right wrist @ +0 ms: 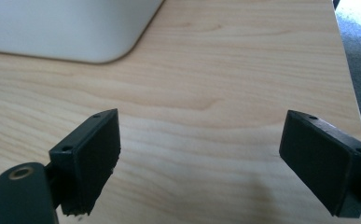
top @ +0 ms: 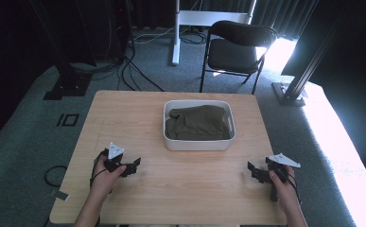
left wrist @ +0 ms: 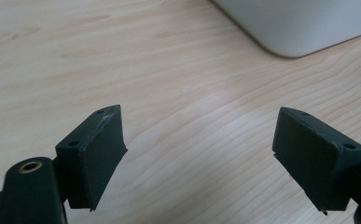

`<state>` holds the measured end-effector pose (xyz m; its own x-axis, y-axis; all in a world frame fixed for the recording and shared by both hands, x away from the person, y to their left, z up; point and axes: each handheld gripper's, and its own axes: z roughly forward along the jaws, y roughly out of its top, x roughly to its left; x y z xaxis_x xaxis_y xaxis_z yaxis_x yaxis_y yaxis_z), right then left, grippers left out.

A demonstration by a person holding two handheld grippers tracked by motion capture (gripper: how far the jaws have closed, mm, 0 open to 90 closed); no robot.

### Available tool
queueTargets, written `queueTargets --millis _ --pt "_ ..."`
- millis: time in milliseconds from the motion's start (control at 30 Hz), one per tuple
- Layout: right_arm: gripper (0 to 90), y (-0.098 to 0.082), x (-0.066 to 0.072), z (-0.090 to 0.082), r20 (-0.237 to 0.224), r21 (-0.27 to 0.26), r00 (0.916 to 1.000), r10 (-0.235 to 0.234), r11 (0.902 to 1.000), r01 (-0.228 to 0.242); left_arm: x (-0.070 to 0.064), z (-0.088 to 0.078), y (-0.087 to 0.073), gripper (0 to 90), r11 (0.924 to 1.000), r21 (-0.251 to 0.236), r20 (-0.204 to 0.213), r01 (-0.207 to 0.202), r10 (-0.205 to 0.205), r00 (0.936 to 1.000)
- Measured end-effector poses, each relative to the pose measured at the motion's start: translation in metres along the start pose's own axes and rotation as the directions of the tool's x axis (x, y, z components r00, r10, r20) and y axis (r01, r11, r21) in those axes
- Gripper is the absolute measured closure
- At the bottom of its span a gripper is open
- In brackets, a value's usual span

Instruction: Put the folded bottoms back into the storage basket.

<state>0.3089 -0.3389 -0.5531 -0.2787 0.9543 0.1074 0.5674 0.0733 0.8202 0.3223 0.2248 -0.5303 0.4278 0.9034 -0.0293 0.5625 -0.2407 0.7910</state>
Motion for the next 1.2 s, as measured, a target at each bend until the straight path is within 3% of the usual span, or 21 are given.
queueTargets --millis 200,367,467,733,867,933,1200 --pt "12.3 -0.007 -0.002 -0.003 0.04 0.03 0.9992 -0.007 0.9995 0.006 0.01 -0.008 -0.011 18.1 0.9991 0.025 -0.062 0.035 -0.034 0.9975" --pt "12.3 -0.012 -0.002 -0.008 0.063 0.038 0.998 -0.009 0.9992 0.007 0.019 -0.015 -0.021 18.1 0.9965 0.044 -0.13 0.071 -0.065 0.9894" --pt "12.3 -0.015 -0.003 -0.009 0.077 0.051 0.997 -0.007 0.9987 0.003 0.024 -0.019 -0.027 18.1 0.9933 0.063 -0.164 0.097 -0.085 0.9828" --pt "12.3 -0.017 -0.004 -0.009 0.123 0.079 0.9923 0.011 0.9966 -0.021 0.032 -0.023 -0.037 18.1 0.9837 0.087 -0.255 0.158 -0.131 0.9579" --pt "12.3 -0.016 -0.002 -0.006 0.129 0.113 0.9917 -0.008 0.9935 -0.007 0.034 -0.02 -0.042 18.3 0.9801 0.095 -0.272 0.175 -0.143 0.9514" --pt "11.9 -0.016 -0.001 -0.004 0.127 0.137 0.9917 -0.022 0.9905 0.004 0.033 -0.019 -0.043 18.2 0.9798 0.076 -0.279 0.185 -0.157 0.9473" --pt "11.8 -0.015 0.0 -0.003 0.138 0.139 0.9903 -0.012 0.9903 -0.008 0.033 -0.017 -0.042 12.9 0.9714 0.076 -0.318 0.225 -0.191 0.9288"
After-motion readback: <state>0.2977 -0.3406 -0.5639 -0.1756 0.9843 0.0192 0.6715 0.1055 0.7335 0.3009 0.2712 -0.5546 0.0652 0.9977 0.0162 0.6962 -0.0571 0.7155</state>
